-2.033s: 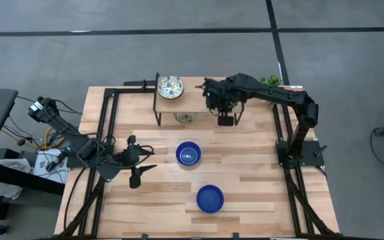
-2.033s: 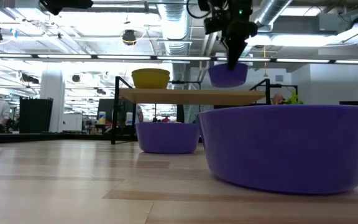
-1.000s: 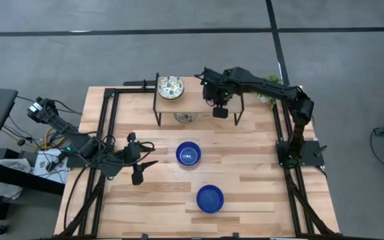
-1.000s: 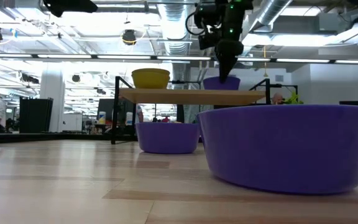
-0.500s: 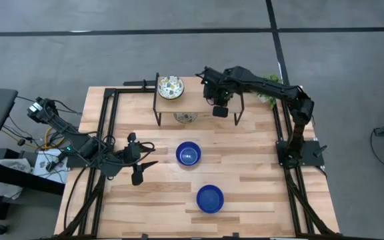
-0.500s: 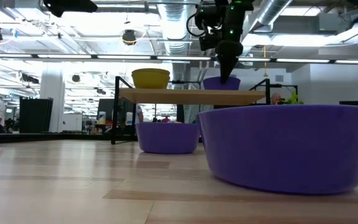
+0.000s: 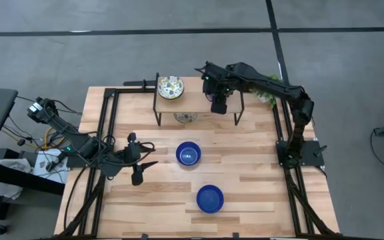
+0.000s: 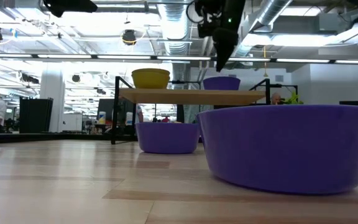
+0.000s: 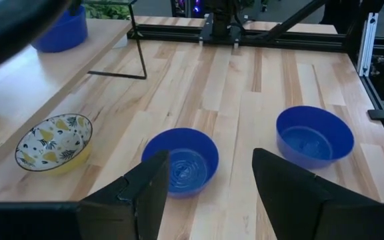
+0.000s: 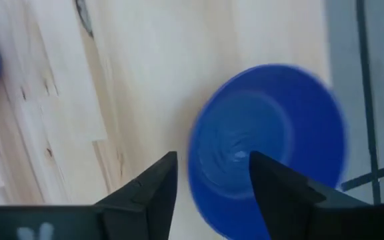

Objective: Pick & Place Mini bowls
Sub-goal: Stack the top blue bowl on top of the blue bowl on the shelf

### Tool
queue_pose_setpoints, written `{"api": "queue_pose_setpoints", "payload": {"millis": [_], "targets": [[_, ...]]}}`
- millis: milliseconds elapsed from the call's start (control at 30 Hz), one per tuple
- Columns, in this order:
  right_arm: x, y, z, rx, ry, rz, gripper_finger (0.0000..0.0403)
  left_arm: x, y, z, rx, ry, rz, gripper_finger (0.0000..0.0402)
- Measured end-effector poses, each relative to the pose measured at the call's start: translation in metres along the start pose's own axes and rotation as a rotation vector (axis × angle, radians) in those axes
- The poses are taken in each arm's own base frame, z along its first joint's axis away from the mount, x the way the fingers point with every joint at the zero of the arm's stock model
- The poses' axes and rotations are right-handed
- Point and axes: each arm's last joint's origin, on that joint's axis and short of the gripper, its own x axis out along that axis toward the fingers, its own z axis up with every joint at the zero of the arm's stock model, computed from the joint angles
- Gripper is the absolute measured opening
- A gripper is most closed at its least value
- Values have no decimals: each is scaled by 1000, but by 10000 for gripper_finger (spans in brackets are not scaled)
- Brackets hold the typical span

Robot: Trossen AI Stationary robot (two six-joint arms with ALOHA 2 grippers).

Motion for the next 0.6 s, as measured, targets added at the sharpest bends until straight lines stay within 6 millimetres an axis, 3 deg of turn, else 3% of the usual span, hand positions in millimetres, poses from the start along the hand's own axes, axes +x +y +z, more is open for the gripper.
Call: {"api": "queue_pose_setpoints", "payload": {"millis": [300,433,600], "targets": [[-46,4,1,56,-32,6,162,0,-1,0,0,12,-30,214],[-63,17,-3,98,10,32,154,0,-1,0,0,12,-30,214],[-90,42,-6,160,-56,61,149,0,-1,0,-1,13,-32,214]]}}
